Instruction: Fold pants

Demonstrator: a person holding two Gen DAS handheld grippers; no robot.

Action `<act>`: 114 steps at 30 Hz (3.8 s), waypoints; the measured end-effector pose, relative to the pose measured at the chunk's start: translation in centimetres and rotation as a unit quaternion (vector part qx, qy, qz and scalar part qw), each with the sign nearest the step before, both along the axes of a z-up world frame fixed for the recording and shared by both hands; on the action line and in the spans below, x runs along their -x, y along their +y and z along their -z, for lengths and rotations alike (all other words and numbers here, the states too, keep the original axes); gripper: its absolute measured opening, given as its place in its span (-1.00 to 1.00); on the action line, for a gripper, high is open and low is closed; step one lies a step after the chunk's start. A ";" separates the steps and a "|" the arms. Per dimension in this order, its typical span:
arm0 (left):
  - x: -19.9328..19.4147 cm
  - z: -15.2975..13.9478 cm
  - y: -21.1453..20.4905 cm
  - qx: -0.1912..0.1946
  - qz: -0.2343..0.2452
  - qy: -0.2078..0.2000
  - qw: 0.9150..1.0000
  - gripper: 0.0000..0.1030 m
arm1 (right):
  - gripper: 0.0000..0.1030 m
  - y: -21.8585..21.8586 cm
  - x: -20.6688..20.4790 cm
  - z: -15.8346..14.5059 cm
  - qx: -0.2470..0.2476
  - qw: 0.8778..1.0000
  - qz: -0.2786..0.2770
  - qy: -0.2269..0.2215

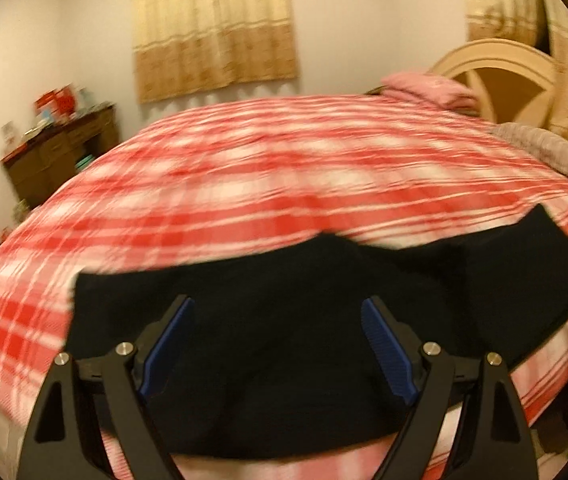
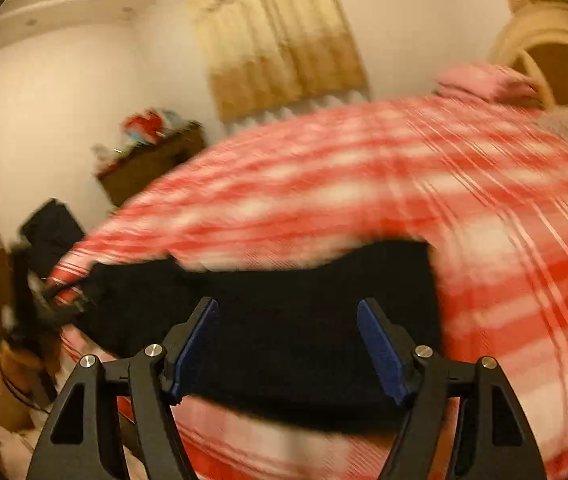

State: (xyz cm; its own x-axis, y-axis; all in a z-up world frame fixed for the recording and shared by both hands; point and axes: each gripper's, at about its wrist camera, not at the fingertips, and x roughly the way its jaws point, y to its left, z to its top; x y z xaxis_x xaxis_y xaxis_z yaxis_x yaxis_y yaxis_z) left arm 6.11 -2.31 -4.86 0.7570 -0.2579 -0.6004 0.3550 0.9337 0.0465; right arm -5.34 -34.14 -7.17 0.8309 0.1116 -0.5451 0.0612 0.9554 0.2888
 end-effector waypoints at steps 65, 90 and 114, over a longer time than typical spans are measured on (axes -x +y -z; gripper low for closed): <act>-2.3 1.2 16.1 0.130 -0.203 0.019 0.970 -0.65 | 0.59 13.4 -7.1 3.8 -0.004 0.998 -0.058 -0.011; 3.7 -0.8 -3.8 0.074 0.131 0.004 0.989 -0.71 | 0.59 2.0 -4.5 1.0 -0.220 0.973 -0.060 -0.040; 0.6 0.4 11.4 0.112 -0.099 0.005 0.989 -0.46 | -0.51 16.3 -12.2 4.5 -0.068 0.983 -0.166 0.038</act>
State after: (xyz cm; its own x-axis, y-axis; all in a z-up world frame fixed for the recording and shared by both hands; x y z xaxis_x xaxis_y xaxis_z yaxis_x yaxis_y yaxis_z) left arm 5.55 9.14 -5.25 0.8000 -0.2327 -0.5530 0.1644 0.9715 -0.1710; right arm 6.90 -17.83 -11.70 0.6945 0.4457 -0.5648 -0.2206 0.8791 0.4224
